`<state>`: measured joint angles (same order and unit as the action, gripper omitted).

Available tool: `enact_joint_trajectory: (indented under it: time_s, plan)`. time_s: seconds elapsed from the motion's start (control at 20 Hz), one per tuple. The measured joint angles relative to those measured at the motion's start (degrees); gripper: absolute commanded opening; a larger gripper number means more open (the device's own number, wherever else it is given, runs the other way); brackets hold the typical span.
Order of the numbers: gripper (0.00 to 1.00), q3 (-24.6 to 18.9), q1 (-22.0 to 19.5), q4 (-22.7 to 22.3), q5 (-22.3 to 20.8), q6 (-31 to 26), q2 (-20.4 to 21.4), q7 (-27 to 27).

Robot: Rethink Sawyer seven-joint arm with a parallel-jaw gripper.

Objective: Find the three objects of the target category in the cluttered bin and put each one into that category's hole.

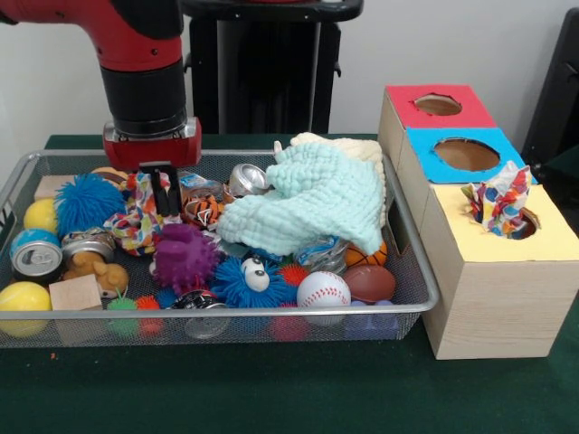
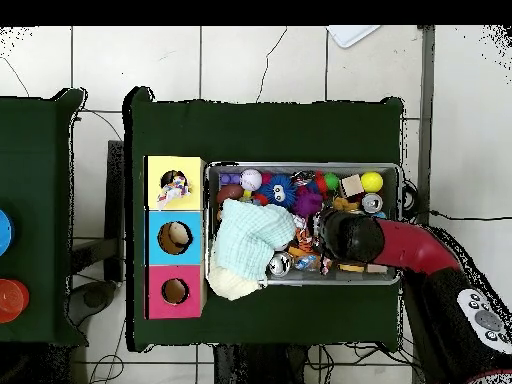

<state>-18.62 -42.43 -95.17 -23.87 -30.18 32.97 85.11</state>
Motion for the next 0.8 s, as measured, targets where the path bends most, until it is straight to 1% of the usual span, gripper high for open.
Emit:
enact_joint_trajectory:
  time_s: [0.45, 0.5, 0.8]
  plan:
    - [0.0, 1.9, 1.9, 0.0, -0.1, 0.0, 0.1, 0.0]
    - [1.0, 2.5, 2.6, 0.0, -0.1, 0.0, 0.2, 0.0]
    - [1.0, 2.6, 2.7, 0.0, -0.1, 0.0, 0.4, 0.0]
